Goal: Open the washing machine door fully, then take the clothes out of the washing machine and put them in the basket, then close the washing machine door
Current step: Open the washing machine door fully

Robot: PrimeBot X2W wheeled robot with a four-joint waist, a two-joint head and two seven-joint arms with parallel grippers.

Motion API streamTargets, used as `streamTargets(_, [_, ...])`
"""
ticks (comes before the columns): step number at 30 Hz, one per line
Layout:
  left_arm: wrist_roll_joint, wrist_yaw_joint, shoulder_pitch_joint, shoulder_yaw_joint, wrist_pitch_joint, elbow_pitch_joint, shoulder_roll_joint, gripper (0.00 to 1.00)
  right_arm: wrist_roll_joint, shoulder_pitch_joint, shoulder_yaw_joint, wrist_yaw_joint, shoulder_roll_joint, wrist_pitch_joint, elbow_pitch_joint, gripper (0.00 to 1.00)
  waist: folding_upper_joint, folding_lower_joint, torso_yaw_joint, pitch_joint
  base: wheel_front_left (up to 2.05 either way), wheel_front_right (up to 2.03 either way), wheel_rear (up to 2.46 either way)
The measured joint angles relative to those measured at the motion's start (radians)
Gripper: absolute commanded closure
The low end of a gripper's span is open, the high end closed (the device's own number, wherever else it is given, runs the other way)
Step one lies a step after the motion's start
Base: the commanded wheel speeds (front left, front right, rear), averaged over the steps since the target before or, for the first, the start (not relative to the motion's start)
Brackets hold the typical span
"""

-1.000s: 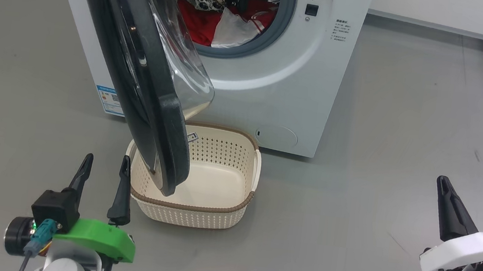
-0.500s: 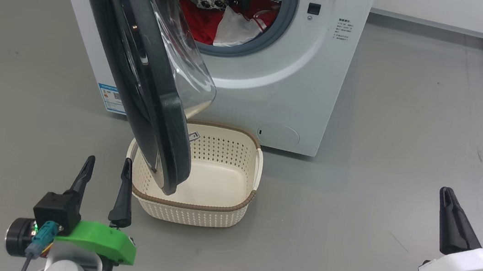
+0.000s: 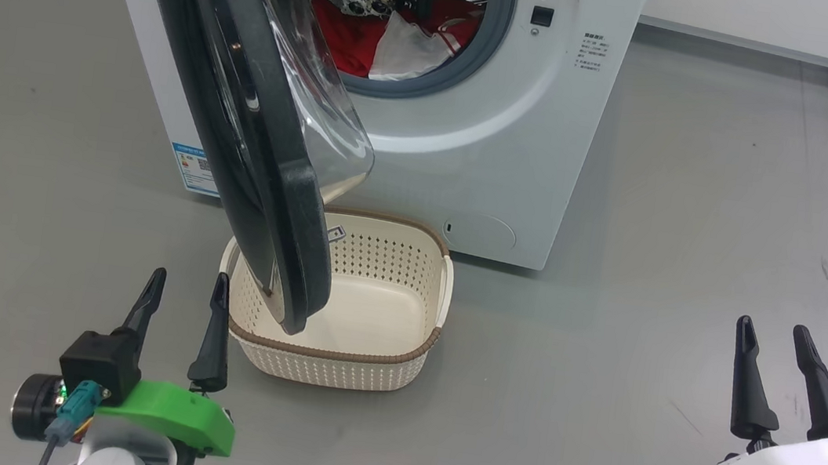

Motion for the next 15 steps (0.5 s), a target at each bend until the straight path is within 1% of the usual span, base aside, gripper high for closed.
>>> streamTargets(15, [0.01, -0.01, 0.005, 0.01, 0.0, -0.001, -0.002, 0.0, -0.04, 0.052, -0.017, 0.006, 0.022, 0.0, -0.034, 0.0, 0.0, 0.0, -0.004, 0.003, 0.0, 0.0, 0.0])
